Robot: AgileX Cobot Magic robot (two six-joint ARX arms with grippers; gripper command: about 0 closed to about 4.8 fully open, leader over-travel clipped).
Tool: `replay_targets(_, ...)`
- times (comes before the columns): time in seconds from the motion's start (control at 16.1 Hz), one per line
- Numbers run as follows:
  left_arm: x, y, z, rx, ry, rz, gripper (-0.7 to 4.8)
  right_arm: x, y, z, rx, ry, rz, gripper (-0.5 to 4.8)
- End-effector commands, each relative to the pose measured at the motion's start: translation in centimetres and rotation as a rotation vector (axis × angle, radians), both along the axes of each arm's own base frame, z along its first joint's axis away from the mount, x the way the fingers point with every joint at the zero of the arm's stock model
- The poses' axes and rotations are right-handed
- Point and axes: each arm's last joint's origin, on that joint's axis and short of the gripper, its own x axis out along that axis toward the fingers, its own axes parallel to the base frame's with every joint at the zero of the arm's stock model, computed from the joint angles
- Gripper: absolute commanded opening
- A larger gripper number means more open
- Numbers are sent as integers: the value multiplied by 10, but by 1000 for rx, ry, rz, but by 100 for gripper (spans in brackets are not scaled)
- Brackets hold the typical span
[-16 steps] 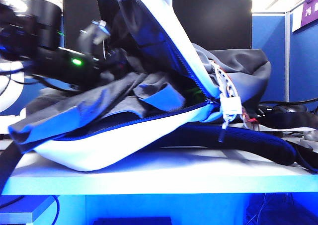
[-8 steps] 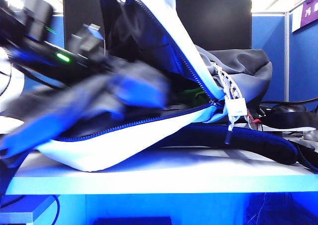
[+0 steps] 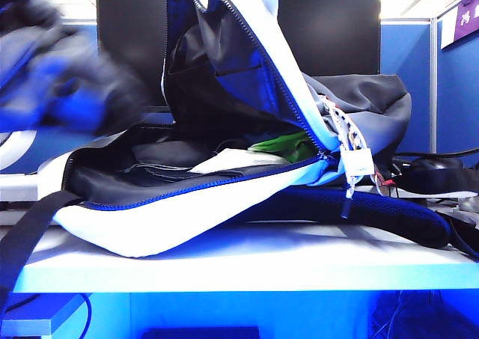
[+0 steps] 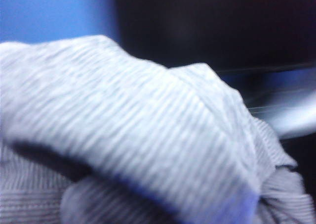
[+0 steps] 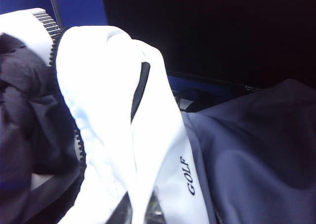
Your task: Take the gray clothes out of the backpack.
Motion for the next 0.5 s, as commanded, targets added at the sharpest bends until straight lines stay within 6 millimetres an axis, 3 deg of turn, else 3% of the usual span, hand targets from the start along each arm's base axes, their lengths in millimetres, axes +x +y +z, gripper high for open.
replay_targets(0.06, 12, 10, -16, 68, 52, 227, -5, -4, 0, 6, 13, 8, 39, -6)
replay_targets(0.19, 27, 15, -33, 82, 65, 324, 7, -5, 1, 2, -4, 39, 97, -6)
replay_targets(0.31, 35, 19, -43, 97, 62, 413, 201, -6, 2, 1, -6, 53, 164, -6)
replay_targets(0.37, 36, 20, -44, 117, 62, 430, 346, -7, 3, -1, -12, 70, 214, 3)
replay_targets(0.44, 36, 20, -43, 116, 54, 429, 351, -8, 3, -1, -15, 78, 227, 71)
replay_targets(0.5, 36, 19, -41, 108, 33, 412, 351, -8, 3, -1, -15, 78, 227, 217)
